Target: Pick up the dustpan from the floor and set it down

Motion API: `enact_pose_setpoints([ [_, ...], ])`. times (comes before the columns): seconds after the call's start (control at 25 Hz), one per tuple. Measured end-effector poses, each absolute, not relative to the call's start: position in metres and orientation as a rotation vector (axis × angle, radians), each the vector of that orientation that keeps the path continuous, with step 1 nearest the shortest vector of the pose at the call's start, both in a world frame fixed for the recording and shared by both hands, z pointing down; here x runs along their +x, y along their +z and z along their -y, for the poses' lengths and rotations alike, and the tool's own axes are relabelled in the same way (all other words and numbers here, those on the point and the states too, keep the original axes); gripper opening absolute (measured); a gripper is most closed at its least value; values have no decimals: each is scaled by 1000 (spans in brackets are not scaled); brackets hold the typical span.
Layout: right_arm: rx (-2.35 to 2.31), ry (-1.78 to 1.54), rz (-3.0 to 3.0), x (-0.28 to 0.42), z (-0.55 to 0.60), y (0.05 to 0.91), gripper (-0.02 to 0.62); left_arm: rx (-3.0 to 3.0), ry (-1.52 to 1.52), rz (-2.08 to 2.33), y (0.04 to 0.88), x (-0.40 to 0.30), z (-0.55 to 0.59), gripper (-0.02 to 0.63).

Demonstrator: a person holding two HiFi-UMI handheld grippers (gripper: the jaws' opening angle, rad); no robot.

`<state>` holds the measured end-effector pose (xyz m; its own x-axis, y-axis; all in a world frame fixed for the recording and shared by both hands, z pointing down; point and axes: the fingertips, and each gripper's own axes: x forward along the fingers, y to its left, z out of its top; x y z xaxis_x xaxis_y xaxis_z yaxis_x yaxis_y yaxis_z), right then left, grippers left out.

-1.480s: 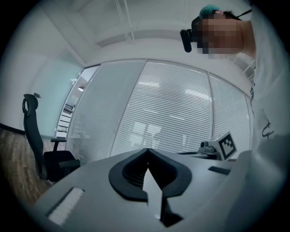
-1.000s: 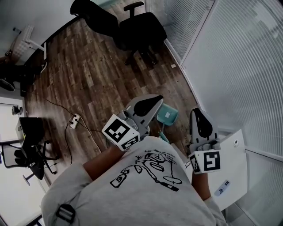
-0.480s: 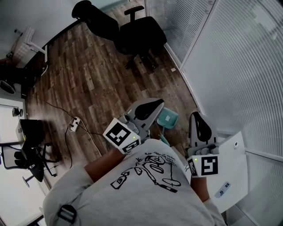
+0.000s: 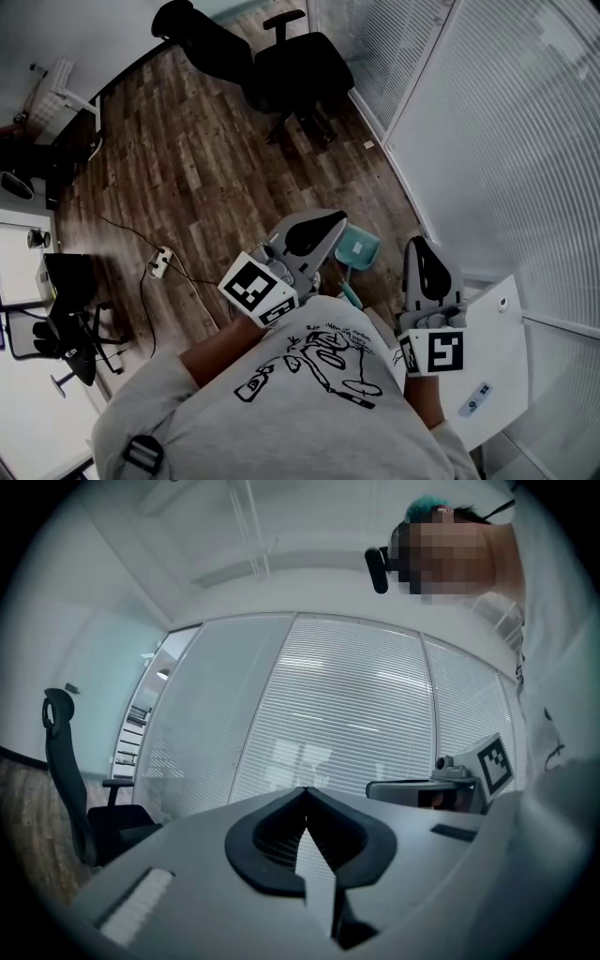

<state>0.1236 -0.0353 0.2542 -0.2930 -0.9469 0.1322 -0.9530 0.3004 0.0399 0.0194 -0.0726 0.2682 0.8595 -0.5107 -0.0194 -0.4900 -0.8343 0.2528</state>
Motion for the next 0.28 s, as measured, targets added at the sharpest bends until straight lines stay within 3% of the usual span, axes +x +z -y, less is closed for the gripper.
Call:
enact_pose_setpoints([
  [0.28,1766,58,2410,125,34,255,17,2789,-123,758,268,20,71,2],
])
